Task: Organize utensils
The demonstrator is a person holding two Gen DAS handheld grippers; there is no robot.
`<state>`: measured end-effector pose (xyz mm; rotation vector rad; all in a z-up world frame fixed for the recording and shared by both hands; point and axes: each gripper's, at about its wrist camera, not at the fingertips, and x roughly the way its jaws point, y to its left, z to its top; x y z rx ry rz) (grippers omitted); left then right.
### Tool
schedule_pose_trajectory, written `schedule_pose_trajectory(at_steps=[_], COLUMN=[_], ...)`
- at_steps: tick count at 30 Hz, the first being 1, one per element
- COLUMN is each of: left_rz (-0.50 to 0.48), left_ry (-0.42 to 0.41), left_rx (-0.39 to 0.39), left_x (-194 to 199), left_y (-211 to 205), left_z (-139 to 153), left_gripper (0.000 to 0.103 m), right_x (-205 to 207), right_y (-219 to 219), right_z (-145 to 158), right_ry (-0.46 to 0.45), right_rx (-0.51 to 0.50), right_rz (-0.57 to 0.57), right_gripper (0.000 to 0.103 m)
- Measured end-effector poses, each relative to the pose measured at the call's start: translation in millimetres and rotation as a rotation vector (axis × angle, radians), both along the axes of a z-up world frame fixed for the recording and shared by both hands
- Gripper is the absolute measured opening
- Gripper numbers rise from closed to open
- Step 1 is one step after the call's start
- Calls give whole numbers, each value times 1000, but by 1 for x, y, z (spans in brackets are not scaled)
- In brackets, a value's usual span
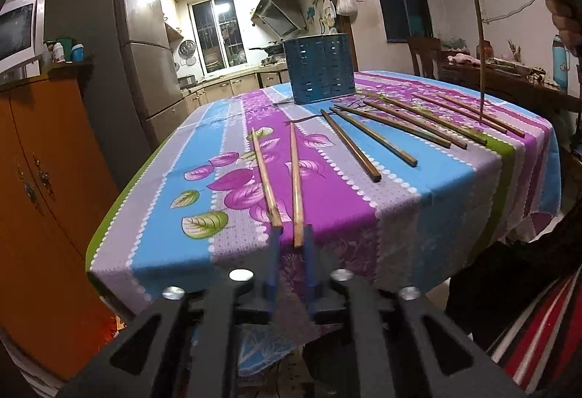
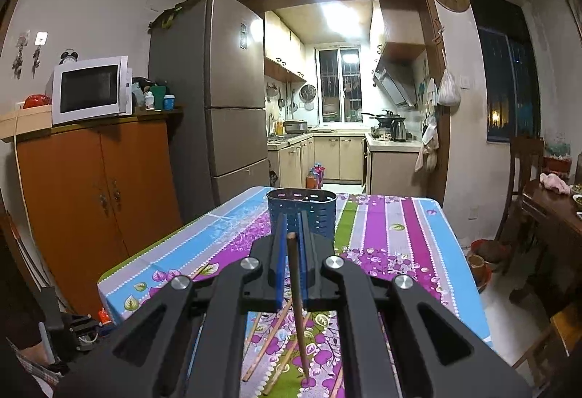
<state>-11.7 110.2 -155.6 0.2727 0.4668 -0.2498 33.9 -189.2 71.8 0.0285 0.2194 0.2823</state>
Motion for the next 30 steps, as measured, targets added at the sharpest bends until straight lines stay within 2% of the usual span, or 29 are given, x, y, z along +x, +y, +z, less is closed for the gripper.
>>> schedule_pose_trajectory(at_steps=[14, 16, 17, 19, 22, 26, 30], left_rz=[-10, -1, 5, 13, 24, 32, 21], left_ry=[39, 46, 47, 49, 48, 36, 6], left_rx=[16, 9, 5, -17, -6, -17, -45], left_x=[3, 5, 6, 6, 6, 2, -7], left_y=[-5, -4, -2, 1, 1, 1, -2], left_z=[-11, -13, -13, -11, -11, -1, 24], left_gripper=[22, 17, 9, 8, 8, 8, 8], right_x=[-12, -13, -13, -14, -14, -15, -14], right_y=[3, 2, 2, 2, 2, 1, 0], right_z=[6, 7, 6, 6, 6, 6, 5], right_ry=[-28, -29, -29, -28, -25, -22, -19], right_rx=[-9, -6, -5, -7, -5, 0, 4], right_rz=[16, 18, 18, 21, 25, 27, 34], right_gripper=[5, 5, 5, 5, 5, 5, 5])
